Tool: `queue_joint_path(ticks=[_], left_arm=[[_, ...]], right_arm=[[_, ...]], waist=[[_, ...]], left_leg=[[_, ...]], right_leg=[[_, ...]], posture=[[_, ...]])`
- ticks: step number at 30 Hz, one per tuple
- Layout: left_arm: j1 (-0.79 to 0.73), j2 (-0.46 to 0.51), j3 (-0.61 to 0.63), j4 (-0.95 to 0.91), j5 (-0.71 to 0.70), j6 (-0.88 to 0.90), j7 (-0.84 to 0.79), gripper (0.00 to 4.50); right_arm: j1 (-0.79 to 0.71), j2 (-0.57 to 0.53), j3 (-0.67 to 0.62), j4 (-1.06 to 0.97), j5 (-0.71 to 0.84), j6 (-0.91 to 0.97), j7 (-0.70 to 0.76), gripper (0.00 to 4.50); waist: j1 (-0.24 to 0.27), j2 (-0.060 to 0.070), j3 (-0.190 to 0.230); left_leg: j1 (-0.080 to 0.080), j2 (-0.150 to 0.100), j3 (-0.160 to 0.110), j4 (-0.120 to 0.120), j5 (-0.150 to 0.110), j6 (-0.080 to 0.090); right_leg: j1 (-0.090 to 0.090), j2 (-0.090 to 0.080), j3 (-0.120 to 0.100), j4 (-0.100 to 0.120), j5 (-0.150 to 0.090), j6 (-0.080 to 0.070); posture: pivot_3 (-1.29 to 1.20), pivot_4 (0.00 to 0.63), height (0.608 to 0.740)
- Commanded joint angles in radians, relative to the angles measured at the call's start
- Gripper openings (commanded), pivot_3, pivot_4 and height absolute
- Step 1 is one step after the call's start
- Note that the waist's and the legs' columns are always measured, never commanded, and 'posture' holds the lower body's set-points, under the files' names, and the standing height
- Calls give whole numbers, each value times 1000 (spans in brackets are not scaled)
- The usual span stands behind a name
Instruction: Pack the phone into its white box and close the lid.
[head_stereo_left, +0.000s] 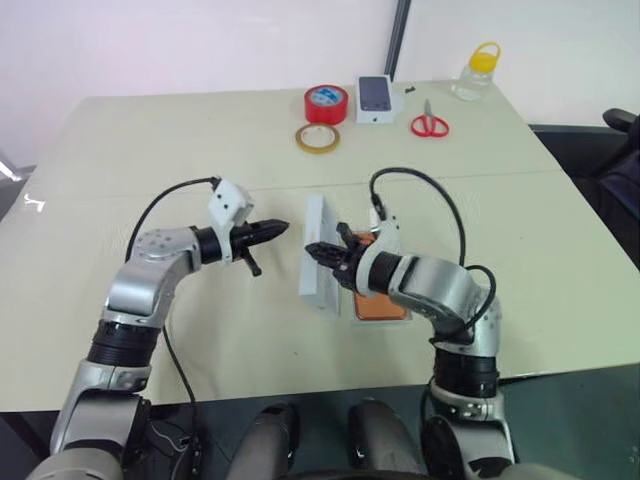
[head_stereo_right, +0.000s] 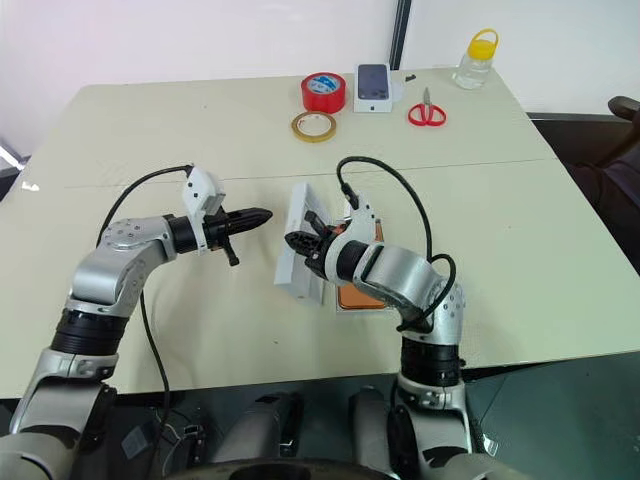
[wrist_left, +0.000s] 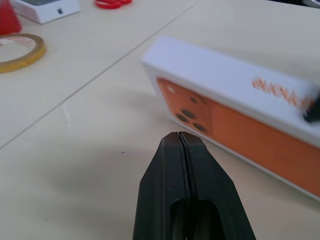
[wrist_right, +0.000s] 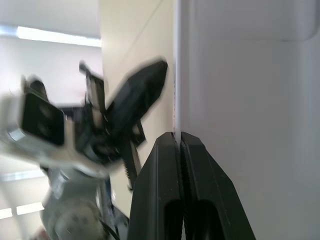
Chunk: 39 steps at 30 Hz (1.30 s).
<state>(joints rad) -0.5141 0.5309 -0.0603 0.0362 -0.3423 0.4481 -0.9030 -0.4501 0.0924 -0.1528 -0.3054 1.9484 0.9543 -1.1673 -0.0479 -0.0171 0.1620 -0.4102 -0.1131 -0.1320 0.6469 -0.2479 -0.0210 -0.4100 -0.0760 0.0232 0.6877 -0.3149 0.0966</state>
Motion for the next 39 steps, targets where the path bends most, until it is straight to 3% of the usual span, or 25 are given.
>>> queue_joint_path(ticks=[1,4,8,12,16,19,24,25,31,39], left_arm=[[-4,-11,-34,-45,7,2,-13,0],[-7,-22,-71,-56,15,7,-29,0],[-19,-57,-123,-73,12,36,-35,0],[-41,-115,-175,-79,25,60,-22,0],[-63,-167,-205,-72,32,85,-4,0],[-71,-199,-220,-58,38,98,11,0],[-66,-226,-211,-65,25,125,24,0],[-61,-224,-206,-72,22,128,24,0],[-58,-212,-119,-79,-13,153,59,0],[-108,-115,-99,42,98,99,122,0]], right_arm=[[9,-40,-26,-39,24,6,-33,617],[-36,-164,-39,10,24,89,93,1946],[-164,-471,-12,122,24,256,367,3922],[-264,-727,61,207,24,319,481,3922],[-309,-858,115,226,-109,355,606,3922],[-325,-932,161,190,-324,379,766,3026],[-324,-1005,229,121,-604,350,1031,423],[-321,-1016,242,108,-655,340,1076,83],[-289,-1150,441,-34,-1042,208,1360,83],[-233,-1112,501,-98,-1263,155,1520,83]], waist=[[1,0,0],[5,0,0],[3,2,1],[3,3,1],[4,3,1],[7,3,1],[6,3,1],[6,3,1],[10,3,2],[14,2,2]], left_leg=[[0,0,0,0,0,0],[0,0,0,0,0,0],[0,0,1,0,-2,3],[0,1,1,0,-3,6],[0,2,2,0,-5,9],[0,2,2,1,-5,9],[0,2,2,1,-5,9],[0,2,2,1,-5,9],[-1,1,2,1,-5,9],[0,1,2,1,-5,9]], right_leg=[[0,0,0,0,0,0],[1,0,0,-1,0,0],[1,0,0,-1,0,0],[2,0,-1,-3,0,0],[3,1,-1,-3,0,0],[3,0,0,-3,0,0],[3,0,-1,-4,0,0],[3,1,-1,-4,0,0],[2,0,0,-4,0,0],[2,0,0,-4,0,0]], posture=[[0,150,740],[0,150,740],[0,150,740],[0,150,740],[0,150,740],[0,150,740],[0,150,740],[0,150,740],[0,150,740],[0,150,740]])
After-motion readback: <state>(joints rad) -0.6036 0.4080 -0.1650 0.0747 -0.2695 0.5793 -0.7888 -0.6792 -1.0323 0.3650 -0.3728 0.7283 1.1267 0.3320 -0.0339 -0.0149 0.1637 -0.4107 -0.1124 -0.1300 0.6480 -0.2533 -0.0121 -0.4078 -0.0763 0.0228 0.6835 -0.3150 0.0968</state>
